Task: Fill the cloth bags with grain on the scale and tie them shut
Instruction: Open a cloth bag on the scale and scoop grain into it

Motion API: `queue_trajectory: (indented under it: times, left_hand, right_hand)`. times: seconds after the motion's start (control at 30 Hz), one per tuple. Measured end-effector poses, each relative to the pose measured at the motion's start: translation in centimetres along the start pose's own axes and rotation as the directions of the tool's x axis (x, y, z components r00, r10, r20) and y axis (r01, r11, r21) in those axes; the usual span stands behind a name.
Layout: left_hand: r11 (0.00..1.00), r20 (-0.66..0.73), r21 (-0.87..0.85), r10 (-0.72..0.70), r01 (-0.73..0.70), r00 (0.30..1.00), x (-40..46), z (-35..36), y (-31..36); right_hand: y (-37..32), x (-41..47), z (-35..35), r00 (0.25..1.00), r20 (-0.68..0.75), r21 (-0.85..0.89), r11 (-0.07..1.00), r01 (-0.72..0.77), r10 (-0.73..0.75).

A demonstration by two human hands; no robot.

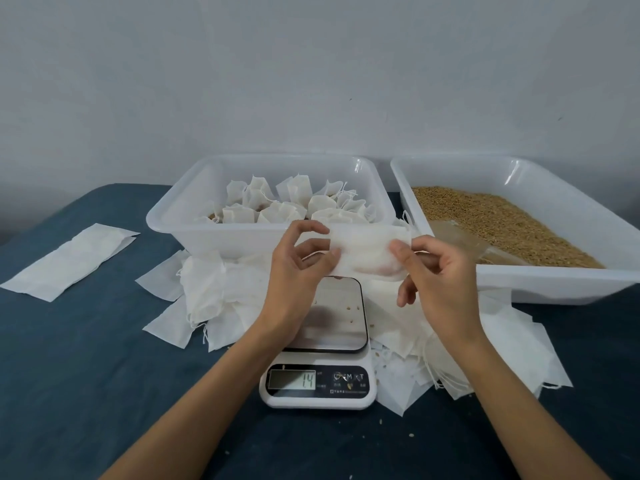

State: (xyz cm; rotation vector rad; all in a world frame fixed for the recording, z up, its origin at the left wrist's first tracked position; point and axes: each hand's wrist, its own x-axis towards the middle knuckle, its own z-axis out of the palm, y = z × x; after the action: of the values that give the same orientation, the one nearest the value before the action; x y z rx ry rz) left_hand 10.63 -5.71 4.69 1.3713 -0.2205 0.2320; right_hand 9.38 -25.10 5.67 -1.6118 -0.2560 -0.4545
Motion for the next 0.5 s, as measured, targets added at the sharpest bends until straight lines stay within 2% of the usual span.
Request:
queue_trajectory:
  times: [0.13,0.27,0.5]
  left_hand:
    - [0.995,0.026,0.096,0.006,-0.009,1.0,-0.2,0.3,0.0]
    - [0.995,0.03,0.077,-0.059,0.056,0.998,-0.3,0.4,0.2]
    - [0.99,0.032,0.097,-0.102,0.098,0.994,-0.2,0.4,0.2]
  right_hand:
    - [-0.2,0.1,0.0,0.995,0.092,0.017,0.999,-0.039,0.038]
    - [-0.5,-0.1,0.4,0.969,0.247,-0.008,1.0,-0.006,0.008]
    - [-1.2,0.5,-0.4,0.985,0.174,-0.113,0.993,0.042,-0.022]
